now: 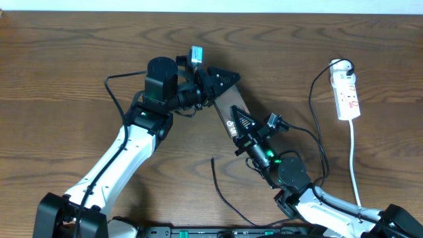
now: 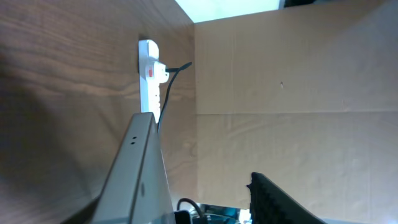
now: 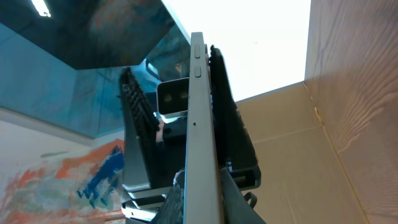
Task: Plug charger to phone and switch on socket
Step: 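Release the phone from the right gripper, keeping it in the left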
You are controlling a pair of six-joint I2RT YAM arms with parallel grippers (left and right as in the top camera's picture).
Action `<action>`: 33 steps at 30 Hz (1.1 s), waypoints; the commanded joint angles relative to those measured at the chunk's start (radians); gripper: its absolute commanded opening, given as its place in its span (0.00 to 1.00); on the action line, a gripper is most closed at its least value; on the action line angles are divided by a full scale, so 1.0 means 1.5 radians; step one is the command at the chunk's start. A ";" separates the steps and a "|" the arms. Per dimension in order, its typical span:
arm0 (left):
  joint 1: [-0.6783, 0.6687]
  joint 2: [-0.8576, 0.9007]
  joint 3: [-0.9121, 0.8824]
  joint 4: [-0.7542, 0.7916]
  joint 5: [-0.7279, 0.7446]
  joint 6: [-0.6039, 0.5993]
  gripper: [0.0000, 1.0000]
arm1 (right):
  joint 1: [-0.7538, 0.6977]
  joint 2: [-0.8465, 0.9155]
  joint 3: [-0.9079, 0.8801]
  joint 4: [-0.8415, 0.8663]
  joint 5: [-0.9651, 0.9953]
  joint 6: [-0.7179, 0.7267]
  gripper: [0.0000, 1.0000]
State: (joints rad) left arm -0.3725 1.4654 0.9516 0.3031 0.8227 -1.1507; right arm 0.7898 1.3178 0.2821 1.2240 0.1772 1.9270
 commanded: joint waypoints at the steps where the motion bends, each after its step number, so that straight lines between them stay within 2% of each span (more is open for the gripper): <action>1: -0.002 0.003 0.001 0.004 -0.003 0.010 0.40 | 0.007 -0.007 0.012 0.009 0.010 0.004 0.01; 4: -0.002 0.003 0.001 0.004 -0.004 0.010 0.33 | 0.007 -0.007 0.012 0.010 0.010 0.004 0.01; 11: -0.002 0.003 0.001 0.004 -0.004 0.010 0.29 | 0.007 -0.007 0.012 0.009 0.010 0.004 0.01; 20: -0.002 0.003 0.001 0.004 -0.006 0.010 0.08 | 0.007 -0.007 0.012 0.009 0.005 0.004 0.01; 31: -0.002 0.003 0.001 0.004 -0.006 0.010 0.07 | 0.011 -0.007 0.012 0.006 0.005 0.004 0.01; 32: -0.002 0.003 0.001 0.004 -0.006 0.010 0.08 | 0.011 -0.007 0.012 0.007 0.005 0.004 0.06; 33: -0.001 0.003 0.001 0.004 -0.006 0.010 0.08 | 0.011 -0.007 0.012 0.007 0.005 0.004 0.23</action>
State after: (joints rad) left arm -0.3725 1.4708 0.9485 0.2886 0.8059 -1.1530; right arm 0.7902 1.3163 0.2832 1.2331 0.1844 1.9091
